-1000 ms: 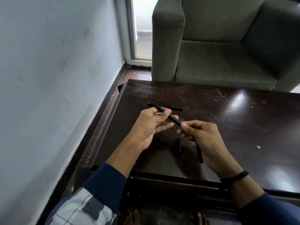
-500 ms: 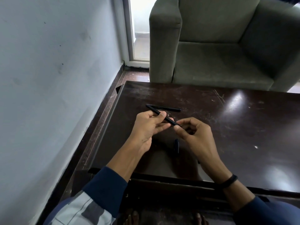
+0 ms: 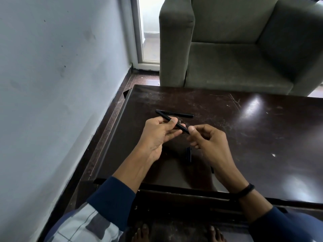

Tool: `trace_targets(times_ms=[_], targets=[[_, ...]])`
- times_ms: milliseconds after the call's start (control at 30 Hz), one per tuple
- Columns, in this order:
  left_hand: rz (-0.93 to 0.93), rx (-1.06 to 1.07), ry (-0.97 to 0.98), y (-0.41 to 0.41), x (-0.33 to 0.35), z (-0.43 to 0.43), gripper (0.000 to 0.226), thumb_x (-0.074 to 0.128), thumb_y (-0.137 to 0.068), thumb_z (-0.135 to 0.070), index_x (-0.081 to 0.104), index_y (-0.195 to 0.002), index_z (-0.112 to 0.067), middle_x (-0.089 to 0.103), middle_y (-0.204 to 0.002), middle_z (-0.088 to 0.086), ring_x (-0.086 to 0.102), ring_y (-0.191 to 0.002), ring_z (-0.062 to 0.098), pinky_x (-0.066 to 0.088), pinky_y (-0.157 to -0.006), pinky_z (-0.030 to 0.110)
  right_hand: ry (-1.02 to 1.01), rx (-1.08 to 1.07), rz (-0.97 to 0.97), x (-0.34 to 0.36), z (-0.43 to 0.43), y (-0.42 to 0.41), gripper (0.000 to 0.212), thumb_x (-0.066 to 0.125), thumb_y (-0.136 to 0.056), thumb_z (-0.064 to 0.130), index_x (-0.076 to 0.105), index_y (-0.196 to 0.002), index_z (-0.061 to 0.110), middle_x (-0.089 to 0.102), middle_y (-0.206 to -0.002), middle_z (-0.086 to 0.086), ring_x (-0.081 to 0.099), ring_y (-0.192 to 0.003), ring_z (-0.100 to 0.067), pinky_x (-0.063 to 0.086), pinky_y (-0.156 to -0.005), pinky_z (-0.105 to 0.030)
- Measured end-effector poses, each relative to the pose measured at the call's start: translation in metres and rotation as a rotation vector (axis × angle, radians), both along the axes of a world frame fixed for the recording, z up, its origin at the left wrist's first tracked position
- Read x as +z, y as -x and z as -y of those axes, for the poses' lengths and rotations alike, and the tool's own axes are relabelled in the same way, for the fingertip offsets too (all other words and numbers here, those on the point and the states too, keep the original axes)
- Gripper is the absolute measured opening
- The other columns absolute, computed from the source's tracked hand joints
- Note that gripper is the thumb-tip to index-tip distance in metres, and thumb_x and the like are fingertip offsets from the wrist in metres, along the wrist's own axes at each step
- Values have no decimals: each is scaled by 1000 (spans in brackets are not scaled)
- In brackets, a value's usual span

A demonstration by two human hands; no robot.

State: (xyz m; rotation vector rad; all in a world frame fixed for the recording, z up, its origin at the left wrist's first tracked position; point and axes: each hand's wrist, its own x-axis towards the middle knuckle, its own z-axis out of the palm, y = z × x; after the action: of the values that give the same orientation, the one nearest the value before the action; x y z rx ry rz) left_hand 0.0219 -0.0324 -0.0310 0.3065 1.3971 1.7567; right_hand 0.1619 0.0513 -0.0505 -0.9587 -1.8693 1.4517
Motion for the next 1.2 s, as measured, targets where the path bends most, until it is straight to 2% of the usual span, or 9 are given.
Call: trace_targets(times_ms=[100, 233, 400, 567, 700, 867, 1000, 1133, 1200], targets=[[0, 0, 6, -1, 0, 0, 15, 64, -96, -4, 68, -105, 7, 77, -93, 16, 77, -88, 22, 62, -74, 28, -41, -1, 48, -2, 0, 0, 7, 69, -97, 25, 74, -92, 24, 77, -76, 3, 71, -70, -10, 57, -70, -33], [9, -10, 9, -4, -1, -1, 15, 63, -96, -4, 66, -105, 7, 75, -101, 24, 77, -91, 25, 62, -73, 28, -80, -18, 65, -3, -2, -2, 13, 81, -87, 18, 72, -90, 27, 74, -82, 2, 71, -79, -17, 61, -74, -37], [-2, -18, 0, -1, 1, 1, 15, 63, -97, -5, 68, -106, 7, 78, -93, 15, 77, -90, 23, 62, -74, 27, -44, -14, 20, -2, -1, -1, 8, 76, -91, 35, 72, -96, 30, 75, -83, 2, 72, -76, -13, 60, -74, -36], [-8, -18, 9, -1, 2, 1, 14, 63, -97, -5, 68, -105, 5, 79, -89, 12, 77, -89, 21, 62, -75, 28, -54, -29, 41, 0, 0, -1, 6, 71, -96, 23, 74, -90, 26, 75, -76, 1, 73, -76, -20, 62, -76, -47], [2, -12, 4, -1, 1, 1, 14, 63, -97, -5, 68, -105, 5, 79, -88, 11, 77, -89, 22, 62, -74, 27, -66, -22, 34, -1, -1, -1, 10, 79, -89, 21, 72, -91, 28, 73, -83, 1, 71, -79, -17, 62, -75, -42], [1, -6, 6, 0, 2, 1, 12, 62, -97, -5, 69, -102, 3, 79, -89, 10, 77, -90, 21, 62, -74, 27, -20, -31, 14, 1, 0, -1, 9, 72, -93, 37, 72, -94, 28, 76, -79, 2, 73, -74, -12, 59, -74, -36], [-4, -6, 18, 0, 1, 0, 12, 63, -97, -5, 69, -102, 3, 79, -88, 11, 77, -89, 21, 62, -75, 28, -50, -33, 66, 2, -1, -3, 8, 73, -94, 26, 75, -87, 26, 76, -76, 3, 73, -75, -18, 60, -72, -40], [7, -10, 26, -1, 0, 0, 13, 63, -97, -6, 68, -104, 4, 79, -88, 11, 77, -87, 21, 62, -72, 26, -81, -34, 74, 0, -2, -4, 9, 80, -87, 22, 73, -88, 28, 73, -81, 3, 69, -76, -10, 58, -71, -28], [3, -10, 24, 0, 1, 0, 13, 62, -98, -5, 68, -104, 5, 79, -87, 11, 77, -86, 20, 62, -71, 26, -64, -23, 54, 0, -2, -3, 10, 81, -86, 27, 73, -90, 28, 73, -80, 3, 68, -75, -9, 58, -71, -30]])
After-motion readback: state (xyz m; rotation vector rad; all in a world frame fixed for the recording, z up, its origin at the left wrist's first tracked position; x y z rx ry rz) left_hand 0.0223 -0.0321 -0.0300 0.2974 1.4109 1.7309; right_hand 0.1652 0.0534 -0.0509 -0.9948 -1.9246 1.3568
